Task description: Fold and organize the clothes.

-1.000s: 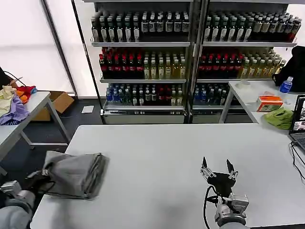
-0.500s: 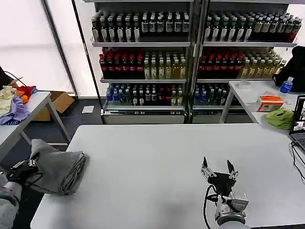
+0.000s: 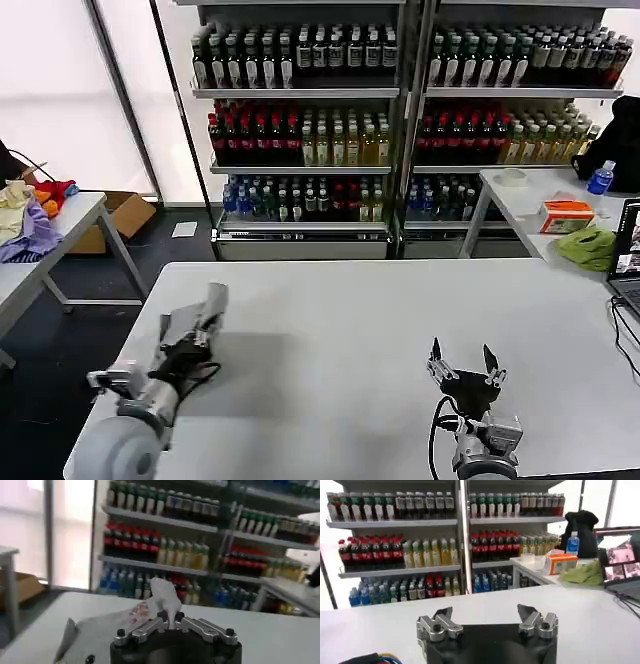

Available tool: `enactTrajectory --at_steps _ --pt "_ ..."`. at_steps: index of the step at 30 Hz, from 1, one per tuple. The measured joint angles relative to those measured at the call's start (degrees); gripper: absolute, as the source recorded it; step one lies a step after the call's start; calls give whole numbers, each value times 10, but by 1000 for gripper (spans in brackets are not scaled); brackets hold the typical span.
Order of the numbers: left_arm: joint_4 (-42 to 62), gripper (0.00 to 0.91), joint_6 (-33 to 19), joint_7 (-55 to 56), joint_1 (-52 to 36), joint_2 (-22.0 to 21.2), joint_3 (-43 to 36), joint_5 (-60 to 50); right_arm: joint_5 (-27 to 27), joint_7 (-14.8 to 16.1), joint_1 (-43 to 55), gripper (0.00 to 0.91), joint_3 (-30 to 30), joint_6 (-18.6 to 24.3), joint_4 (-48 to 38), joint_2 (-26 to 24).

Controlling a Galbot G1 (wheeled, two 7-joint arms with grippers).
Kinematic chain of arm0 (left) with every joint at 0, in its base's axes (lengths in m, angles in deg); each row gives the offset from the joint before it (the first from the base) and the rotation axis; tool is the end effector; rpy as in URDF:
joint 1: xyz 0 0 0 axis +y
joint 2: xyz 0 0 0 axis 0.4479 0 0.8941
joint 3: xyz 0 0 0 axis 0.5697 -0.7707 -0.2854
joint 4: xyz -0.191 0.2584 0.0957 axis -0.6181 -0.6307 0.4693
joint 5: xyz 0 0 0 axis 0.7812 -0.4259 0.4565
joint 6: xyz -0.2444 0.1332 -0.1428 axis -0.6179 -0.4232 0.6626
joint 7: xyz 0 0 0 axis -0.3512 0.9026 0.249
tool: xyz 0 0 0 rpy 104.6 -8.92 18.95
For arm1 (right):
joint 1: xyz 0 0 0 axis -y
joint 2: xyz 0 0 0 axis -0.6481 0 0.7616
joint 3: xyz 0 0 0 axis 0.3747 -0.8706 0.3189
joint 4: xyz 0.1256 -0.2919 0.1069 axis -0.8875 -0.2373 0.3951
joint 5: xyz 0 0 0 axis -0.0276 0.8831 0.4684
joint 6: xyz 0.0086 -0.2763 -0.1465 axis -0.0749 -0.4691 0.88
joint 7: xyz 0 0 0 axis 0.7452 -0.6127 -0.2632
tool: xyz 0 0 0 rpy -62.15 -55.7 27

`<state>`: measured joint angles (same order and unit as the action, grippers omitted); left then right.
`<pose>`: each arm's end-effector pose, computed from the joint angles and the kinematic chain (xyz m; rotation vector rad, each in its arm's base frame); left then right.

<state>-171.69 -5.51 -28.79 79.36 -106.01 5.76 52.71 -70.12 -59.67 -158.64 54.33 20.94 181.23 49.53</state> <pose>0.2113 0.0579 -0.2281 -0.2576 -2.8165 0.2466 0.1444 0.0024 -0.2320 -0.2787 -2.9073 -0.0293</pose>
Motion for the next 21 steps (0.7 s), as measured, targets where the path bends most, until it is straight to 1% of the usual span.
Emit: enactTrajectory --at_steps 5,6,7,9,15,21 --pt "8 0 3 7 -23 -26 -66 -26 12 0 -8 907 0 1 0 4" --pt "11 30 4 9 -27 -29 -74 -30 13 0 -8 907 -1 1 0 5" --pt "13 202 4 11 -30 -31 -81 -32 15 0 -8 907 -2 1 1 5" --pt "14 907 5 13 -36 -36 -91 -36 17 0 -7 907 -4 1 1 5" --pt "28 907 -1 12 -45 -52 -110 -37 18 1 -1 907 -6 -5 -1 0" --pt "32 907 -21 0 -48 -68 -129 -6 18 2 7 907 -9 -13 -10 -5"
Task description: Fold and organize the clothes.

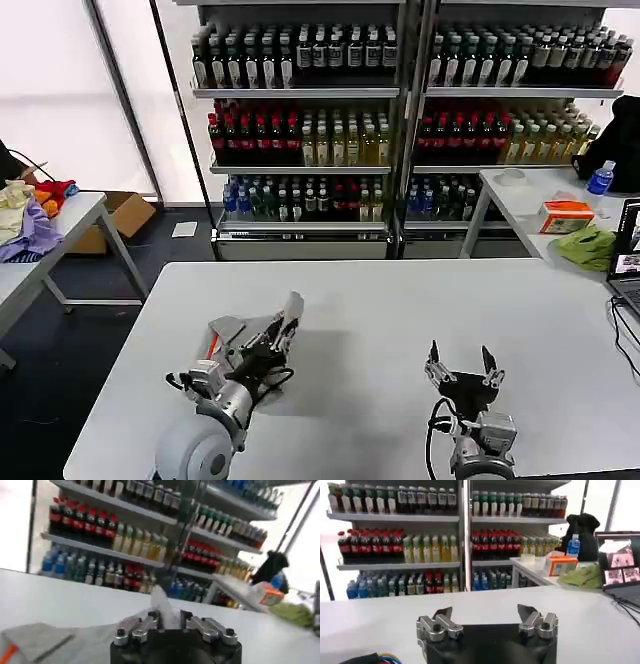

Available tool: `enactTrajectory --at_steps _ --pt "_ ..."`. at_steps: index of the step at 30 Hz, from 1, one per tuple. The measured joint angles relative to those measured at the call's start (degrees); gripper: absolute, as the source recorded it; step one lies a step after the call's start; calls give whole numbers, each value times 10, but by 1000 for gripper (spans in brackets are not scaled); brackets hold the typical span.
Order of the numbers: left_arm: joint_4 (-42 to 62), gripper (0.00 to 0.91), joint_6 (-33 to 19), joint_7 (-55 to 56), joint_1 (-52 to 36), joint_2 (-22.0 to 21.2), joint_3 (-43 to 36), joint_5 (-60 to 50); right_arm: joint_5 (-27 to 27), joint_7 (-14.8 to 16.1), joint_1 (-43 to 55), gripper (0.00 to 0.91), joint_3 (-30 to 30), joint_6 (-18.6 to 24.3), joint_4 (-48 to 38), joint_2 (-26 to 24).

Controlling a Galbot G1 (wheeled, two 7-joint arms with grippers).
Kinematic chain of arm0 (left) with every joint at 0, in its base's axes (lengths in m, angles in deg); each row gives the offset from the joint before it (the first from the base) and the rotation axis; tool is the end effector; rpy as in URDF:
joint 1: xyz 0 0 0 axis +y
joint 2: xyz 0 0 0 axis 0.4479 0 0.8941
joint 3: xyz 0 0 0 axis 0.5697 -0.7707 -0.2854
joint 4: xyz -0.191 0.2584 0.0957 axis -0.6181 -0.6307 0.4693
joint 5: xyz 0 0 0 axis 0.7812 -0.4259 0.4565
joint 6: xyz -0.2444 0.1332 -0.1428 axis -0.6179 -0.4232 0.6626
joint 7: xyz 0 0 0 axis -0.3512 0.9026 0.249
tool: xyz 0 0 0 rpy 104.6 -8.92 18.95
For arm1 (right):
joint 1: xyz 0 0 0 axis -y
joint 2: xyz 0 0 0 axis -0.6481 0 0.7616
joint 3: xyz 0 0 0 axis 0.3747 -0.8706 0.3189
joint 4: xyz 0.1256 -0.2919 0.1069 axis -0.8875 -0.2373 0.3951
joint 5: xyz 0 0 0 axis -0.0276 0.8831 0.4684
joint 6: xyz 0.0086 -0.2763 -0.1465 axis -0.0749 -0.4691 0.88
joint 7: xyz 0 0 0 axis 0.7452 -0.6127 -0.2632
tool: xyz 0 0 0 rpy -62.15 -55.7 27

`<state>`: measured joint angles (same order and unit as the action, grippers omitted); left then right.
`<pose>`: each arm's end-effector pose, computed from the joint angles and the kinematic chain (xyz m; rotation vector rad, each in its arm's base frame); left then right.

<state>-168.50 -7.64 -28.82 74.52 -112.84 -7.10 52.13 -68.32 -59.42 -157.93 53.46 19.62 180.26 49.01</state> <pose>0.2218 -0.0159 -0.2464 -0.4950 -2.7558 0.4329 0.1476 0.0044 -0.2358 -0.2609 -2.8902 0.0330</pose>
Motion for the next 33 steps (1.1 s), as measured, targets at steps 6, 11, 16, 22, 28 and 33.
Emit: enactTrajectory --at_steps 6,11,16,22,28,33 --pt "-15 907 -17 -8 1 -7 -4 23 -13 -1 11 907 -9 -11 -11 -4" --pt "-18 907 -13 5 0 -3 12 18 -67 -2 28 907 -21 -28 -17 -12" --pt "-18 907 6 29 7 17 46 -14 -163 -3 65 907 -45 -53 -31 -32" --pt "-22 907 23 48 17 37 89 -46 -261 -13 121 907 -84 -71 -57 -48" --pt "-18 907 33 60 26 47 117 -65 -317 -27 167 836 -133 -82 -91 -52" --pt "-13 907 38 65 31 53 130 -74 -342 -34 195 836 -170 -87 -119 -57"
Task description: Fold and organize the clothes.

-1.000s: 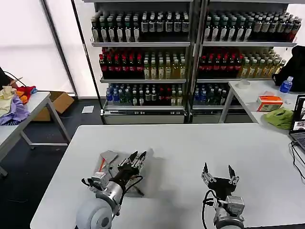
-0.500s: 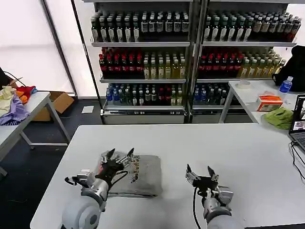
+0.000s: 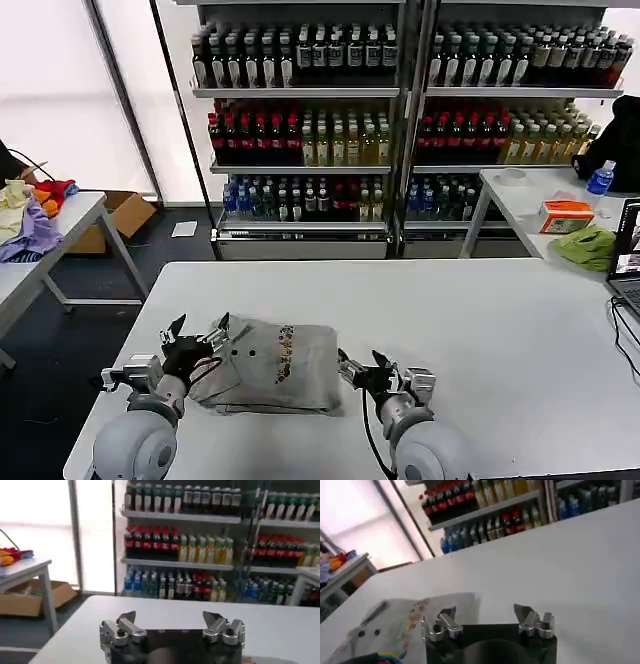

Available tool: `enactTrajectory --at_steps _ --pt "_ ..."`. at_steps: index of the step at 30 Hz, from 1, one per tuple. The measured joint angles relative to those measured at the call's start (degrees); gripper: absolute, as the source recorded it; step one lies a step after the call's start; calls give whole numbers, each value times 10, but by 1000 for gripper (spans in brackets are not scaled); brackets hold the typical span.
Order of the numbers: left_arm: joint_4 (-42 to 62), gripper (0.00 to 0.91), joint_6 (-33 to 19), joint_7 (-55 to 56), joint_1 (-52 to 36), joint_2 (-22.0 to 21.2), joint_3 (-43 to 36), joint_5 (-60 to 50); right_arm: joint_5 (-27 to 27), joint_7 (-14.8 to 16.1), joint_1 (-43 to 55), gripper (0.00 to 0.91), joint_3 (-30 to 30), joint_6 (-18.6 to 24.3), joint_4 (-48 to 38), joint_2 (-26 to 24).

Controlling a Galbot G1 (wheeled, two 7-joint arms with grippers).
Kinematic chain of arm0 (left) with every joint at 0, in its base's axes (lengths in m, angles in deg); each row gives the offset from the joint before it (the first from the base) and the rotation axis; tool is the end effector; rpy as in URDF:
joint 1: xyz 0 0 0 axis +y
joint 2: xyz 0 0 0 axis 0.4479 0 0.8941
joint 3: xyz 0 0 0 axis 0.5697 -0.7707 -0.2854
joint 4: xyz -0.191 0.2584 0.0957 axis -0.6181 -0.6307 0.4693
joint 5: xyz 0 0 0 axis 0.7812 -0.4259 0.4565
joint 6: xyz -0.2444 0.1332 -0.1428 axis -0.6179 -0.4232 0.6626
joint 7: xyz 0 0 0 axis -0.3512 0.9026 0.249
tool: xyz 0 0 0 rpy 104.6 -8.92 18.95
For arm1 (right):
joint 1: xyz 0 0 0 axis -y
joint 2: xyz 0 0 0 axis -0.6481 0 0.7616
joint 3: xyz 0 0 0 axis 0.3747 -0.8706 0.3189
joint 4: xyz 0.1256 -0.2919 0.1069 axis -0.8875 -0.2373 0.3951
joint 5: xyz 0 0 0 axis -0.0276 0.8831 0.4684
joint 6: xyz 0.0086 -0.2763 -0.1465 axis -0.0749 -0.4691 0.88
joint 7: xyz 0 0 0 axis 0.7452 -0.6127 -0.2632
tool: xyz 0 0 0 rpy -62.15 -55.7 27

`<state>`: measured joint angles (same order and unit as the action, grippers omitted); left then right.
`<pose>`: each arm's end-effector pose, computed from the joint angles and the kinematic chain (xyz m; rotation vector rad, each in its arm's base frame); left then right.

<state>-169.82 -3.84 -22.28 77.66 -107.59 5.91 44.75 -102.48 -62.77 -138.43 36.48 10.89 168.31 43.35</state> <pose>0.2208 0.0572 -0.2322 -0.0057 -2.8342 0.0641 0.2197 0.0543 -0.2505 0.3271 -2.5465 -0.3800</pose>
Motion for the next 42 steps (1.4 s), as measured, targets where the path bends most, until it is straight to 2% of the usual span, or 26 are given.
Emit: enactTrajectory --at_steps 9,10,12,13,14,15,34,42 --pt "3 907 5 5 5 2 16 -7 -19 -7 37 796 -49 -5 -46 7" --pt "4 907 5 5 6 2 17 -7 -20 -7 41 675 -53 -5 -51 9" --pt "5 907 6 6 8 1 20 -7 -20 -7 46 504 -60 -6 -60 11" --pt "6 907 6 6 9 1 22 -8 -20 -8 50 202 -65 -6 -64 12" --pt "7 907 6 6 10 1 23 -8 -19 -9 52 50 -68 -6 -68 13" --pt "7 907 6 8 11 0 25 -8 -19 -10 54 0 -70 -6 -72 14" --pt "8 907 12 16 18 -14 30 -9 22 3 52 0 -76 -8 -82 6" --pt "1 907 13 17 19 -25 27 -10 28 16 55 0 -50 -10 -64 -24"
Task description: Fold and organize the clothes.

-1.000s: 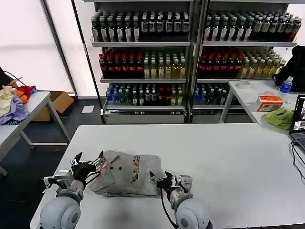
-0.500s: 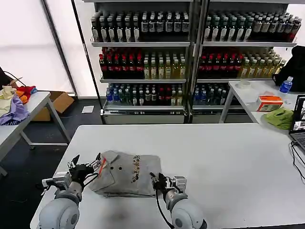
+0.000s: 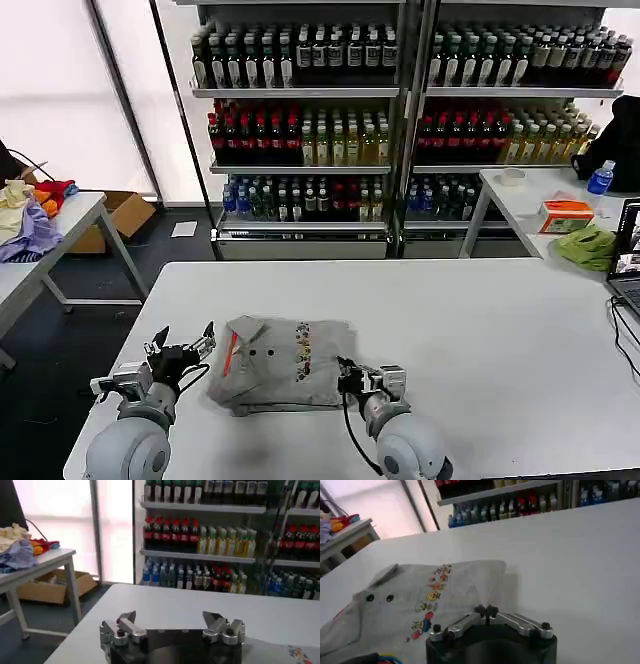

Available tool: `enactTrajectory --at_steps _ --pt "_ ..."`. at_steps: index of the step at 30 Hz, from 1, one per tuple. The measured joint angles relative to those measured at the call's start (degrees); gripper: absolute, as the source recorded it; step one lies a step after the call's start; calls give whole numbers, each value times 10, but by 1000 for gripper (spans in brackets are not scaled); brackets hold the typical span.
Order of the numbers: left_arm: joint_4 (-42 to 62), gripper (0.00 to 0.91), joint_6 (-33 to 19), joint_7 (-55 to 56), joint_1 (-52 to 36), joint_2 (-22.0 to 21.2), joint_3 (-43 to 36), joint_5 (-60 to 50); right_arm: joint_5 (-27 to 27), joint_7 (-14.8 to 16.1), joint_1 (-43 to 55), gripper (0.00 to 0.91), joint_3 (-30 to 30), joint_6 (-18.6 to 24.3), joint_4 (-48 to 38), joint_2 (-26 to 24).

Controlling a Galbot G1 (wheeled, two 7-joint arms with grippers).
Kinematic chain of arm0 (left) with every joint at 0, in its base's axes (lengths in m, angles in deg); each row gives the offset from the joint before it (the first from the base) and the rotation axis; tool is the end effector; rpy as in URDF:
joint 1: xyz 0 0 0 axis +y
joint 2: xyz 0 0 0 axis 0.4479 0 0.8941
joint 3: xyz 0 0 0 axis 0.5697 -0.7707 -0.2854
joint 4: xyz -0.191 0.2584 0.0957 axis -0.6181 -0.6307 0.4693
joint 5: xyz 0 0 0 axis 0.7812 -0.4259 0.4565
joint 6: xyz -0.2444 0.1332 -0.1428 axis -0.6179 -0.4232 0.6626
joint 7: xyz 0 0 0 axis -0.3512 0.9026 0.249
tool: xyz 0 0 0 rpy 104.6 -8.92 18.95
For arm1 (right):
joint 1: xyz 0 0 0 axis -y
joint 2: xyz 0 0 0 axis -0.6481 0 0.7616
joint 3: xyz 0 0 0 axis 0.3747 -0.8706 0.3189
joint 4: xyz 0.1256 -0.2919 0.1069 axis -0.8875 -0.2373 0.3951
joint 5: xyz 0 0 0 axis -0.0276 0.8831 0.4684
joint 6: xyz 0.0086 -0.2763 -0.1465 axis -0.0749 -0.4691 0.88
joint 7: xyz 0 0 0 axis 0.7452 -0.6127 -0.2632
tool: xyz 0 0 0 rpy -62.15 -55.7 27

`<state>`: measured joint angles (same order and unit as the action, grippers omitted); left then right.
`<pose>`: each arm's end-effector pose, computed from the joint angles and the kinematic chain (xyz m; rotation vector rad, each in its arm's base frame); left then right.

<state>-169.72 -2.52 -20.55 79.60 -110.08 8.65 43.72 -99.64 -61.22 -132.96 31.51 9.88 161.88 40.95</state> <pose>0.2137 0.0621 -0.2382 0.1146 -2.7946 0.0792 0.2421 0.0613 -0.2703 0.3789 -2.5245 -0.1921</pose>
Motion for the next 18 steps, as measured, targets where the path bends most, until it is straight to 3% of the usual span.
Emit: enactTrajectory --at_steps 13,14,15,18 --pt "-5 907 2 1 3 -10 -5 -1 19 36 9 0 67 1 -30 -75" --pt "-6 907 2 1 4 -10 -5 -1 22 39 9 383 71 1 -33 -79" --pt "-6 907 2 1 4 -11 -5 -1 25 41 9 907 75 1 -37 -83" --pt "-6 907 3 1 4 -12 -5 -1 34 46 7 907 86 1 -41 -90"
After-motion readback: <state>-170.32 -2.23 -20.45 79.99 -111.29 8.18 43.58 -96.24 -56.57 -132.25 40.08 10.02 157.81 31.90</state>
